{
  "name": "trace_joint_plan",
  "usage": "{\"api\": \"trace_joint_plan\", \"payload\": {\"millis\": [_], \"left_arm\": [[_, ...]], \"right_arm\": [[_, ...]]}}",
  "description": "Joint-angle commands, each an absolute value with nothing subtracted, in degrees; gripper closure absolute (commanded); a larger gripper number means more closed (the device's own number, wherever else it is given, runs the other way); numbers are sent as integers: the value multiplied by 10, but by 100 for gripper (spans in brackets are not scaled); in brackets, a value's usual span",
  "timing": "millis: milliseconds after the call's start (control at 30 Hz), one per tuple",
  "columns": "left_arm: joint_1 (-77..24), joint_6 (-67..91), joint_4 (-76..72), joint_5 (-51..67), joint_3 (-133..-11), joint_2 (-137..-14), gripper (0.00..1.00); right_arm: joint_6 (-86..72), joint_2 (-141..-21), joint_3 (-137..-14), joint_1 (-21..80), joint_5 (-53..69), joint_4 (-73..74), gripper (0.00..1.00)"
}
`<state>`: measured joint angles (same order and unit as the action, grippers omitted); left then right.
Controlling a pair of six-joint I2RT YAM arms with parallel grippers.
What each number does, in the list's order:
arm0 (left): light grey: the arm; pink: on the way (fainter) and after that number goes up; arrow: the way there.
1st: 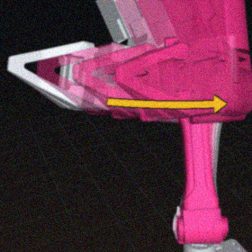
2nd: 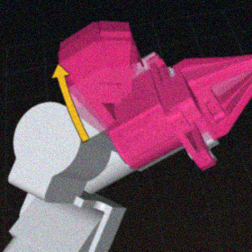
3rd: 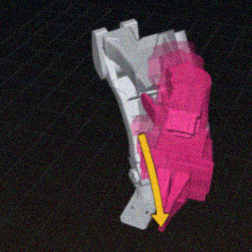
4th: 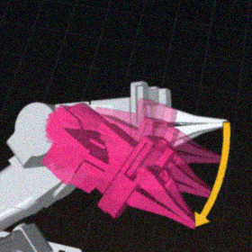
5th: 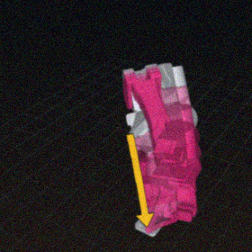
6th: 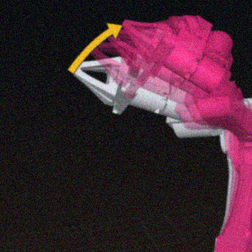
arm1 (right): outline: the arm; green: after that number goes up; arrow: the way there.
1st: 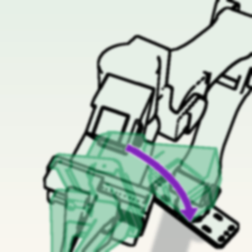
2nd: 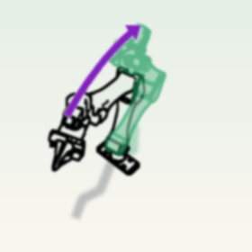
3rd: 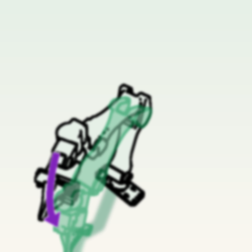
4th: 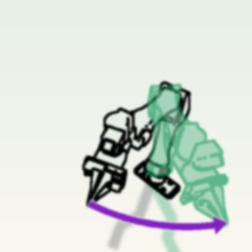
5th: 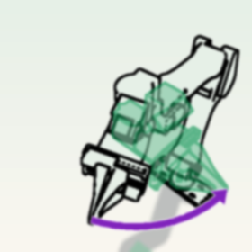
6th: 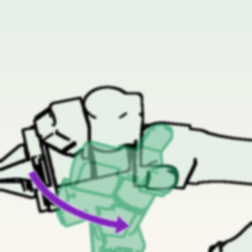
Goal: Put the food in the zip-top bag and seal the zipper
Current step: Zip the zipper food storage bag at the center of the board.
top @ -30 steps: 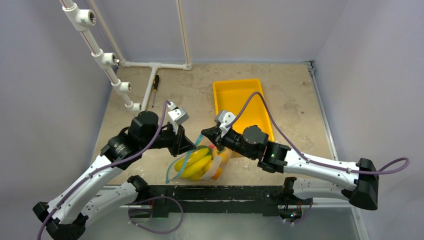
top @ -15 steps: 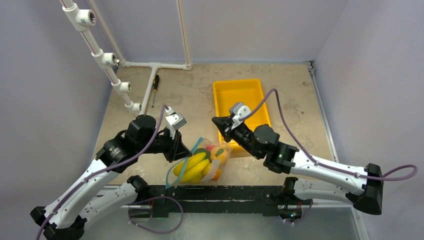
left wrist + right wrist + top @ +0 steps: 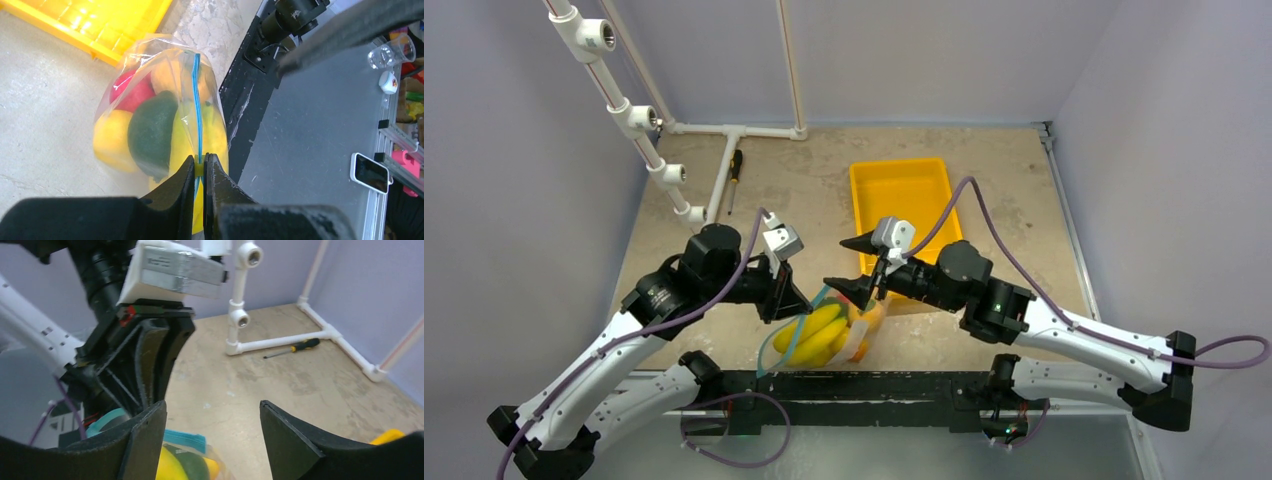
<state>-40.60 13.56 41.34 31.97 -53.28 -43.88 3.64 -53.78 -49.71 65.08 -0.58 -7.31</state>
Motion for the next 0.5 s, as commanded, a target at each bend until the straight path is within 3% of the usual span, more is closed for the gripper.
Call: {"api": "trace_joint_plan", "payload": {"millis": [0, 267, 467], "left_arm": [[-407, 102, 388, 355, -557, -441, 100], [-407, 91, 382, 378, -562, -435, 100], [-408, 88, 383, 390, -570, -432, 100]], "right_arm": [[71, -567, -537, 649, 103, -12, 28], [83, -590, -536, 636, 194, 7, 25], [93, -604, -533, 629, 232, 5, 28]]}}
